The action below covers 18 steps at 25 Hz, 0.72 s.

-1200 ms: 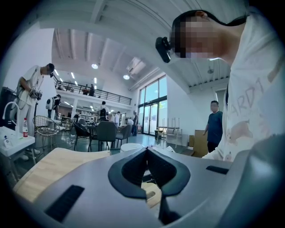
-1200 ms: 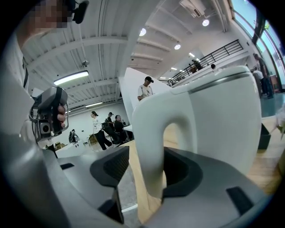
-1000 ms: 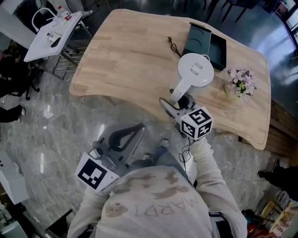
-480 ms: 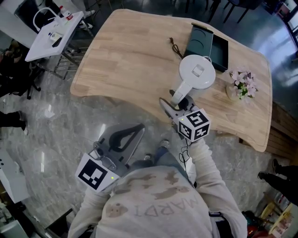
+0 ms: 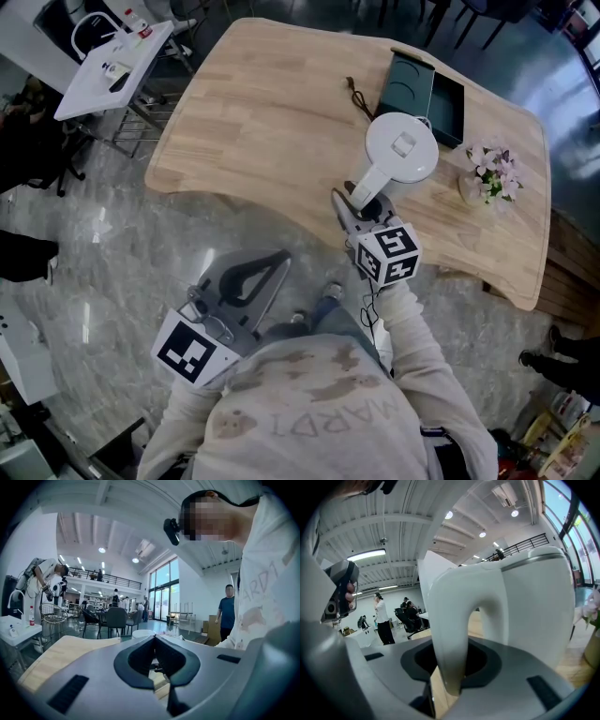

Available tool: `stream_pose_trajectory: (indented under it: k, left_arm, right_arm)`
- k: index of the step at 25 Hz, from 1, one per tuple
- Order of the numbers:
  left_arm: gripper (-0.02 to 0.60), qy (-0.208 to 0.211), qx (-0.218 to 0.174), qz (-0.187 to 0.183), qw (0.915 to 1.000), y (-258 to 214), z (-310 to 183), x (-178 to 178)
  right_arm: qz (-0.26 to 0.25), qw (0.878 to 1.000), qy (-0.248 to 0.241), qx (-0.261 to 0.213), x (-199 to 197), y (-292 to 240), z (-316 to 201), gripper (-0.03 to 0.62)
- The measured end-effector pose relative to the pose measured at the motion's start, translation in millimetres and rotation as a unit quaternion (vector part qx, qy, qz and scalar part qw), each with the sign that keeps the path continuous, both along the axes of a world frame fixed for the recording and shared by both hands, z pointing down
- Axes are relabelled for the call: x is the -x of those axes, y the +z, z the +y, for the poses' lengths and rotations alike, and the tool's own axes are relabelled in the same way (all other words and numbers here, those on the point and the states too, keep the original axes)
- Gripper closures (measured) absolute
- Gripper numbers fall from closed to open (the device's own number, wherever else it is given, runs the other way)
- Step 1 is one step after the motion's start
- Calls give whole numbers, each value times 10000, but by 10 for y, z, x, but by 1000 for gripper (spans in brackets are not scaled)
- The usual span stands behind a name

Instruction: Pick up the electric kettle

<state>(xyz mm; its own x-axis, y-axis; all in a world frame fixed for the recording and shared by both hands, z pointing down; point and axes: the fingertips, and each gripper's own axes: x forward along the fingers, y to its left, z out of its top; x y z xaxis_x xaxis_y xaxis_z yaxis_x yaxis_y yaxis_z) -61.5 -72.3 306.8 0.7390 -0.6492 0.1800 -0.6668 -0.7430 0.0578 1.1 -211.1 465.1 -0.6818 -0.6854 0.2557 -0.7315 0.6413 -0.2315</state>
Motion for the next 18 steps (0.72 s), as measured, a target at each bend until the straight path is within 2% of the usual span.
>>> stream_pose_trajectory:
  k: [9,18]
  left_arm:
    - [569,-50,-14,-31,10000,2,29,20]
    - [569,-157,-79,-78,9998,-54,75,85]
  right_arm:
    - [178,9993,-143,-300,35,-16,-1,499]
    - [-184,9980,-270,-532,-22,-147,-47,500]
